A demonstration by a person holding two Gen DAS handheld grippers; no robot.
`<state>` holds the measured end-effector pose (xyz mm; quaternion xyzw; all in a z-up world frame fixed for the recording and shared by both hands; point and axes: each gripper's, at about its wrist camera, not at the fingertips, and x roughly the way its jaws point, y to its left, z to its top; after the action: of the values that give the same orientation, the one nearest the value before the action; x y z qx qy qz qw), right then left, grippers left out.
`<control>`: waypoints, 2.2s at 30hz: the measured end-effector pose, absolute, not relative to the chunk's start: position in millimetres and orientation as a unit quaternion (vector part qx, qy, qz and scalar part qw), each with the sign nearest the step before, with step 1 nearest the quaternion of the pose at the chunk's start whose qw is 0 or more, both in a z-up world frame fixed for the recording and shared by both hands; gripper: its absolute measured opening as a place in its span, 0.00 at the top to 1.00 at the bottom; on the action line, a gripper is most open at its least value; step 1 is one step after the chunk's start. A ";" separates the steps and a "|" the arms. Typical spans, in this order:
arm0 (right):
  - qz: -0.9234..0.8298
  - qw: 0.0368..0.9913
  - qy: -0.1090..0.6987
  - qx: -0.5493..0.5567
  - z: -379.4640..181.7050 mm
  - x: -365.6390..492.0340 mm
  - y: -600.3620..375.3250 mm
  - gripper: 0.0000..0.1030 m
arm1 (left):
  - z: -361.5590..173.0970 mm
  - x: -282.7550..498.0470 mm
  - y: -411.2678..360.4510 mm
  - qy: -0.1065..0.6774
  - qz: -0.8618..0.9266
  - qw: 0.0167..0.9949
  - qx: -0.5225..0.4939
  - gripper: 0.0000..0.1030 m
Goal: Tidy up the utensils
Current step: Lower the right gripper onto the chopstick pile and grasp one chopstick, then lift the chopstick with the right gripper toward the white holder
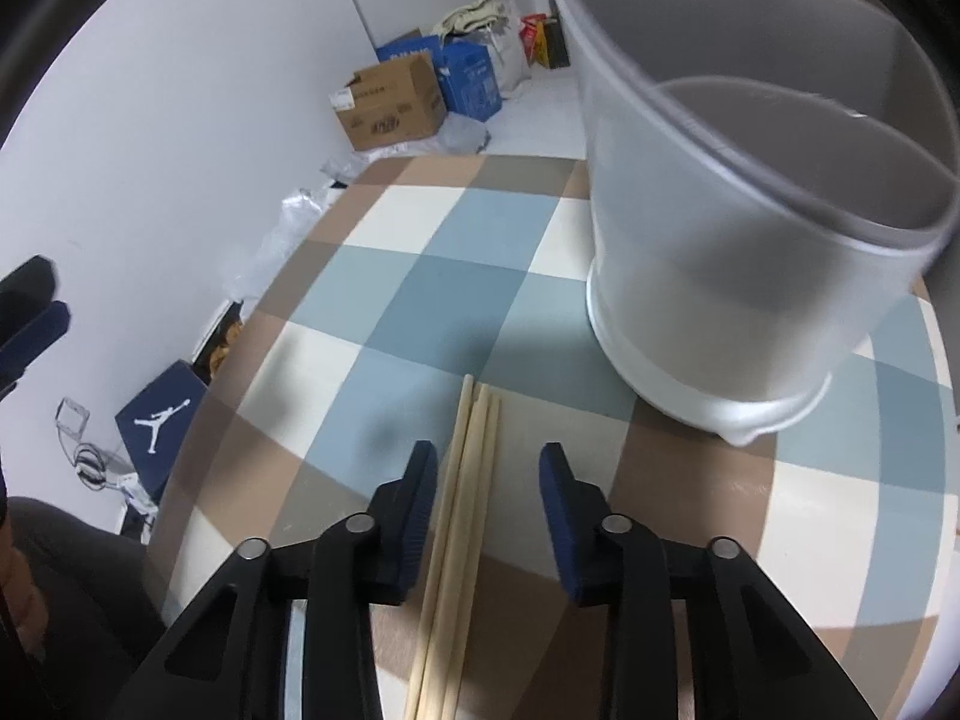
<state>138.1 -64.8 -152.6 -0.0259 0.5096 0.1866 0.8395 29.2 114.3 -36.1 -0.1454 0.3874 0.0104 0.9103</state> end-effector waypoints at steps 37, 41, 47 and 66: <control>0.209 0.888 0.402 0.077 -63.9 107.9 -130.1 0.96 | -76.0 51.3 48.2 0.497 -0.042 0.864 -0.074 0.18; 0.210 0.891 0.389 0.103 -55.5 105.0 -147.9 0.96 | -85.6 56.4 29.4 0.516 -0.046 0.853 -0.056 0.18; 0.207 0.899 0.370 0.113 -47.0 97.9 -169.3 0.96 | -99.4 58.2 7.1 0.556 -0.034 0.831 -0.014 0.18; 0.221 0.893 0.360 0.152 -45.2 100.7 -198.9 0.96 | -102.7 62.6 6.2 0.581 -0.040 0.811 -0.064 0.36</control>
<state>100.7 -198.9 -45.2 0.1521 0.3603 0.2212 0.8934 62.6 6.2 -102.7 -0.0636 0.5808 -0.0399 0.8106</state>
